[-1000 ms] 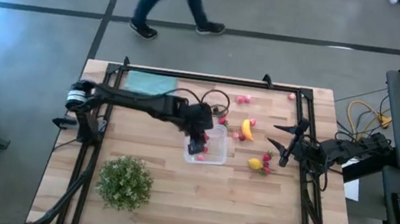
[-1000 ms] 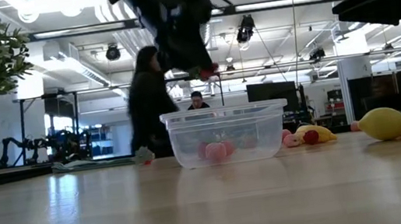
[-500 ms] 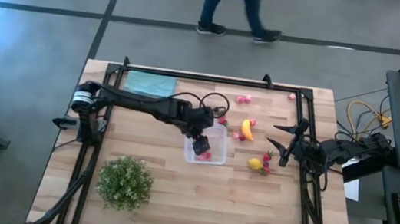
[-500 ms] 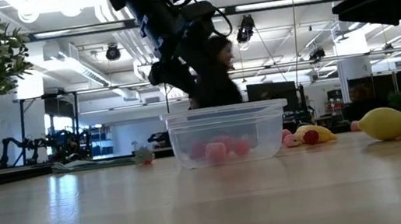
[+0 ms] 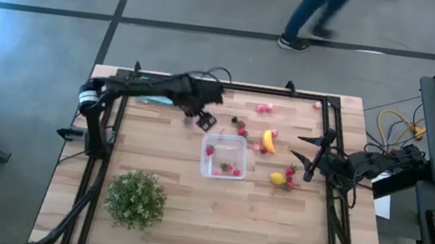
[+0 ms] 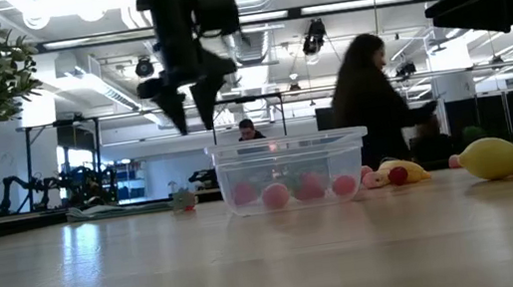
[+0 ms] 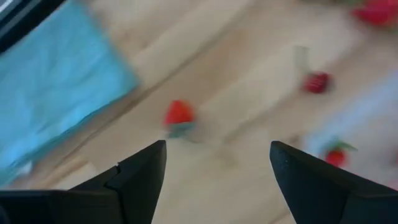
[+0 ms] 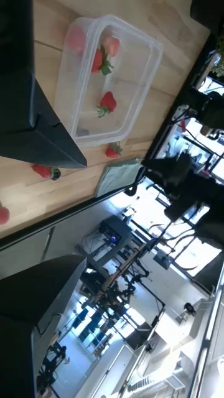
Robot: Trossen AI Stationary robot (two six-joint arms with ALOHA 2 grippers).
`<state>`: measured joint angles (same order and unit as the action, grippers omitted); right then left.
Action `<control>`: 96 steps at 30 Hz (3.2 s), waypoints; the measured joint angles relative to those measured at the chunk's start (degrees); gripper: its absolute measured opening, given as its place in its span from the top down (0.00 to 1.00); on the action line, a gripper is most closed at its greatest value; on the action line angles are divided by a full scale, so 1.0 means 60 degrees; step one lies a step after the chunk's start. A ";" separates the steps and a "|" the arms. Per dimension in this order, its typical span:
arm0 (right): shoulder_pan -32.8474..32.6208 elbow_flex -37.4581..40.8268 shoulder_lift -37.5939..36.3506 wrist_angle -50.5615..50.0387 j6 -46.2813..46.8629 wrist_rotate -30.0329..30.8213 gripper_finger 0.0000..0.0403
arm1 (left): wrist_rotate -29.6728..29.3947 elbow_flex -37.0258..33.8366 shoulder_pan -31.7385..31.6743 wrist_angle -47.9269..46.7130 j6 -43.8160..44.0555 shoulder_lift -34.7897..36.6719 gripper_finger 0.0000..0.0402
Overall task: Pick and placing Produce into tupperware
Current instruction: Put the strawberry into the transparent container
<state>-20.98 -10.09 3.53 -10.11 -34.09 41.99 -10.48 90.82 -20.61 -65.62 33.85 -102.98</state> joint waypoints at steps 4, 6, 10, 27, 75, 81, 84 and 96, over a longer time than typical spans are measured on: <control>-0.0002 -0.0002 0.0000 0.0000 0.0000 0.0002 0.42 | 0.0541 -0.0367 -0.0840 -0.0075 0.0550 -0.0068 0.32; -0.0002 0.0000 0.0000 0.0000 0.0000 -0.0002 0.42 | 0.0985 -0.0552 -0.1073 0.0170 0.0579 -0.0110 0.32; -0.0002 0.0000 0.0000 0.0000 0.0000 -0.0002 0.42 | 0.1232 -0.0705 -0.1194 0.0512 0.0558 -0.0329 0.32; -0.0002 0.0000 0.0004 0.0004 0.0000 0.0002 0.42 | 0.1206 -0.1001 -0.1161 0.0833 0.0488 -0.1555 0.32; 0.0000 0.0000 -0.0007 0.0004 0.0000 -0.0002 0.42 | 0.1193 -0.0038 -0.0347 0.1371 0.0212 -0.1393 0.67; 0.0000 0.0004 -0.0011 0.0004 -0.0002 0.0000 0.42 | 0.0893 0.0738 0.0517 0.1749 0.0217 -0.0770 0.67; -0.0002 0.0004 -0.0011 0.0000 0.0000 -0.0002 0.42 | 0.1020 0.0933 0.1196 0.2392 -0.0039 -0.0550 0.67; -0.0001 0.0004 -0.0007 0.0000 0.0000 0.0001 0.42 | 0.0899 0.0443 0.3062 0.2923 -0.0515 -0.0651 0.67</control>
<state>-20.99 -10.07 3.49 -10.11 -34.09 41.99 -5.09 93.48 -2.23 -48.08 30.76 -106.89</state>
